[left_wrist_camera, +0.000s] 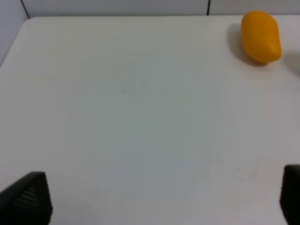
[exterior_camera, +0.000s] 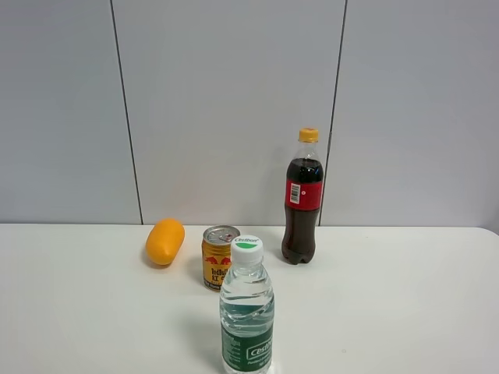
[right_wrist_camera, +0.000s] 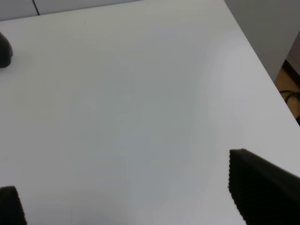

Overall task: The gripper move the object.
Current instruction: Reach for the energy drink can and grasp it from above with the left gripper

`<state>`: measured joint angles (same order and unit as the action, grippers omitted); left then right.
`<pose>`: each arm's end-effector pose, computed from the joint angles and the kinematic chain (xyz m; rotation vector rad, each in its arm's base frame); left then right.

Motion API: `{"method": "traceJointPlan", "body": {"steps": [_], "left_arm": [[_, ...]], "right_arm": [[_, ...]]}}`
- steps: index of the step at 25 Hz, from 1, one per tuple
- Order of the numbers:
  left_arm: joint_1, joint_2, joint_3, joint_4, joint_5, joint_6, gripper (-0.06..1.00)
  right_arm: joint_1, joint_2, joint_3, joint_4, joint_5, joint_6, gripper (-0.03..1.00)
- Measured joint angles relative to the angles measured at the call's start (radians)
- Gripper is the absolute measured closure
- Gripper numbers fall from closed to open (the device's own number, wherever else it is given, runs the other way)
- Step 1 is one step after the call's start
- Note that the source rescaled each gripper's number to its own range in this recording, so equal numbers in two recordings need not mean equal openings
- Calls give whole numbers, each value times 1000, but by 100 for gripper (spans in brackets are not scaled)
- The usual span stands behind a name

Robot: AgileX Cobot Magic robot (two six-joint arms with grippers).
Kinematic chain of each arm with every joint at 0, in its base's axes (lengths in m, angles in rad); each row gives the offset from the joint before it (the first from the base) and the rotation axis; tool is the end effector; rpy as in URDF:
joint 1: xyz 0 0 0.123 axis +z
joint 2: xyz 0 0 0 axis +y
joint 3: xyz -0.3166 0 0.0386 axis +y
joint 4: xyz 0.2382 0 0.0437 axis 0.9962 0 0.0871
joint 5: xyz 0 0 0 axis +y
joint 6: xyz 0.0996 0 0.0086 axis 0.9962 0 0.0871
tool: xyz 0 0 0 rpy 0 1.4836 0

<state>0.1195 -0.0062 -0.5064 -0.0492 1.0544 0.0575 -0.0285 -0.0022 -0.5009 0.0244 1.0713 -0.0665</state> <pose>-0.0402 -0.0091 0.2706 -0.0603 2.0239 0.0533 -0.0404 0.0033 0.2677 -0.0403 2.0513 -0.0298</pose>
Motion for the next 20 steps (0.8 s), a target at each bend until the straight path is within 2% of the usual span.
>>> {"method": "traceJointPlan", "body": {"steps": [5,9,15,20], "left_arm": [[0,3,-7,-16,0,0,-6],[0,94,-90,-33,14,0,-6],[0,373,-340,-73,42,0,-6],[0,648,-571,-195,46,3,-6]], "right_arm": [[0,0,0,0,0,0,-3],[0,0,0,0,0,0,-3],[0,0,0,0,0,0,-3],[0,0,0,0,0,0,-3]]}}
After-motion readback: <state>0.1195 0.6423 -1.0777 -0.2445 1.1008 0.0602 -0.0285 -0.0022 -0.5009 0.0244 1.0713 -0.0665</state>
